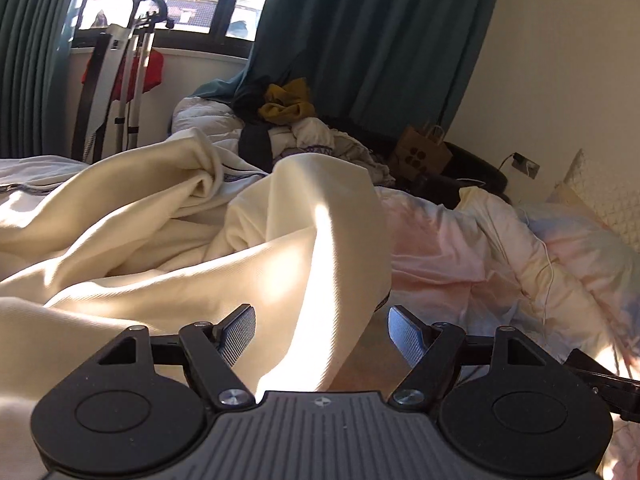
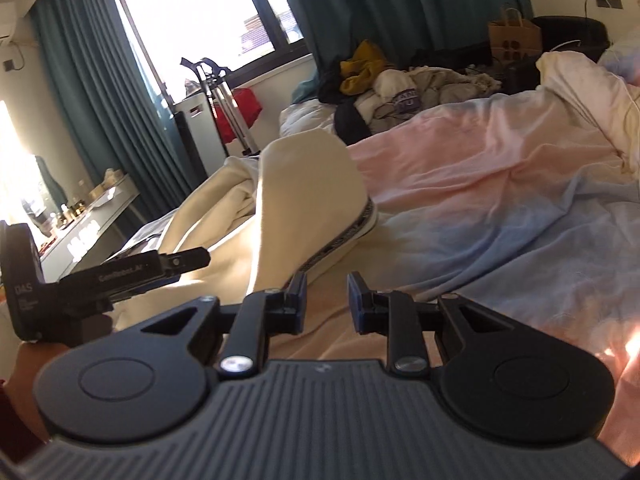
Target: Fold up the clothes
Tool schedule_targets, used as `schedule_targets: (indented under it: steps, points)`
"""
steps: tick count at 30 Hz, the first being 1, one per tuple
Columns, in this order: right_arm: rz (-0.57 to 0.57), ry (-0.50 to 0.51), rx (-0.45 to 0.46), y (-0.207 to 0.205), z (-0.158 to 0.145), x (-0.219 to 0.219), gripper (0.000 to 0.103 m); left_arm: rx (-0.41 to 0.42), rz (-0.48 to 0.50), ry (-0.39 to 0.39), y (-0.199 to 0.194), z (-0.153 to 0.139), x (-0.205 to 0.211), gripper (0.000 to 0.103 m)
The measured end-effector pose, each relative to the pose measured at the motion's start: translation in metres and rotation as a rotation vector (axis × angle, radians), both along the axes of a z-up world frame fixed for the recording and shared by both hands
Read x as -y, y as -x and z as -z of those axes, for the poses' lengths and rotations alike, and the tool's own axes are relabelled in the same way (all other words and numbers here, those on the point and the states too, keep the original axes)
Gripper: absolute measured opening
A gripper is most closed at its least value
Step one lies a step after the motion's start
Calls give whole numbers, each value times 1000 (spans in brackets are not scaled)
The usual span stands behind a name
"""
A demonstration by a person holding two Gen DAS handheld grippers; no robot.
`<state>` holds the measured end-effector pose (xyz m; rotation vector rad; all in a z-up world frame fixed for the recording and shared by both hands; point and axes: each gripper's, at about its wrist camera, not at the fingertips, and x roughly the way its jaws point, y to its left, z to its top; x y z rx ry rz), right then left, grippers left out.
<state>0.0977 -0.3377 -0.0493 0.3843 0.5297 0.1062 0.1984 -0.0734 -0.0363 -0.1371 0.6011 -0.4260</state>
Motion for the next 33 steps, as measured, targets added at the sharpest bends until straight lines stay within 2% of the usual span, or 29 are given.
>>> schedule_targets:
  steps: [2,4,5,6,7,9,11,15,19,22,25,29,33]
  points:
    - [19,1,4,-8,8,9,38,0,11,-27,-28,11,28,76]
    - [37,-15,9,-12,15,15,59,12,14,-50,-50,21,47,74]
    - [38,-27,14,-15,18,18,63,17,14,-62,-61,25,56,72]
    - [37,-40,20,-17,23,21,69,5,25,-62,-72,28,61,60]
    - [34,-53,21,-20,27,24,70,-8,36,-61,-83,31,67,49]
    - [28,-80,18,-27,35,29,70,-60,-2,-49,-103,37,71,13]
    - [24,-113,1,-34,42,32,70,-39,-3,-27,-101,30,65,5]
    - [25,-172,11,-34,44,40,70,13,42,12,-70,5,47,3]
    - [37,-222,41,-23,39,48,71,46,81,51,-12,-23,13,3]
    - [38,-252,64,-13,29,52,71,43,96,47,31,-32,-13,3]
    - [28,-290,76,-2,19,52,71,-5,88,55,71,-25,-41,3]
    - [-1,-358,33,3,16,48,71,-66,38,50,103,0,-73,3]
    - [1,-431,-35,-9,26,45,70,-124,-61,157,106,13,-112,4]
